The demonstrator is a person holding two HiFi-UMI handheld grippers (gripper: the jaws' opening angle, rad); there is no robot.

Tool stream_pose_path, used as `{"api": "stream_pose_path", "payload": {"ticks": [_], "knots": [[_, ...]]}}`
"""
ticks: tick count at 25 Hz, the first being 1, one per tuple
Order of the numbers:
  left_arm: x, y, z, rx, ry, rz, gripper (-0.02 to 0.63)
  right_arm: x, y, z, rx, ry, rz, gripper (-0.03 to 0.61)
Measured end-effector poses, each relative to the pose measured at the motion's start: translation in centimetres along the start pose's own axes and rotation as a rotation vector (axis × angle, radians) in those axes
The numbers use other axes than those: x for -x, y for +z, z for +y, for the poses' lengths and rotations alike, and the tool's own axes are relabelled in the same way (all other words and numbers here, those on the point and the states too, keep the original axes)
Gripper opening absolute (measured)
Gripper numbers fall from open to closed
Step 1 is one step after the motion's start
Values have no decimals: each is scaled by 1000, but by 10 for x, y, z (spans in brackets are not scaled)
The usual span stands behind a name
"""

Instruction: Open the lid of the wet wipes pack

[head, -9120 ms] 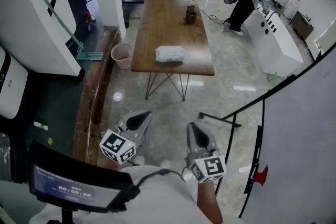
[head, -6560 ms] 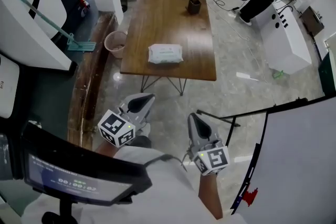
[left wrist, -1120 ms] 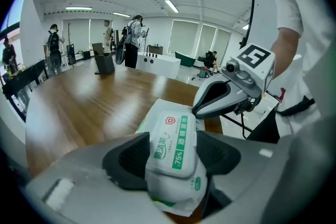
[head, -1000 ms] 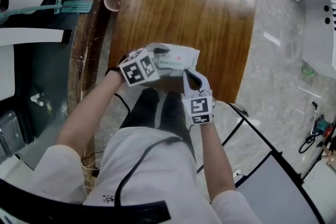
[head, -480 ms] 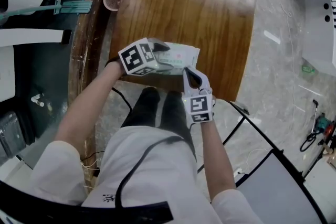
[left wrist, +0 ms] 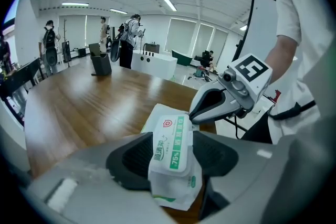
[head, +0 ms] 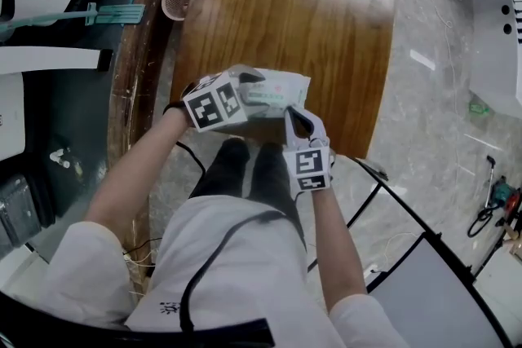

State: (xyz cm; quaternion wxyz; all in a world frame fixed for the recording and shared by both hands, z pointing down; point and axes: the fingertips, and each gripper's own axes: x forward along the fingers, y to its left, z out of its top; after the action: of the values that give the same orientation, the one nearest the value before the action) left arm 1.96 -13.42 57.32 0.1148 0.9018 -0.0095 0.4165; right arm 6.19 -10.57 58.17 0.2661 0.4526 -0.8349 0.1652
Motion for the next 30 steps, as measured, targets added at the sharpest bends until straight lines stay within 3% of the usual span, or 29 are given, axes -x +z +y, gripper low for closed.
{"api": "stream_pose_path", "payload": {"ticks": [7, 22, 30], "knots": [[13, 11, 6, -9, 53, -47, 228, 0, 0, 0, 9, 9, 13, 9], [31, 32, 44, -23, 195, -124, 90, 0, 2, 1, 8, 18, 25, 9], [30, 31, 64, -4, 229, -136, 83, 1, 4, 1, 11, 13, 31, 9]]}}
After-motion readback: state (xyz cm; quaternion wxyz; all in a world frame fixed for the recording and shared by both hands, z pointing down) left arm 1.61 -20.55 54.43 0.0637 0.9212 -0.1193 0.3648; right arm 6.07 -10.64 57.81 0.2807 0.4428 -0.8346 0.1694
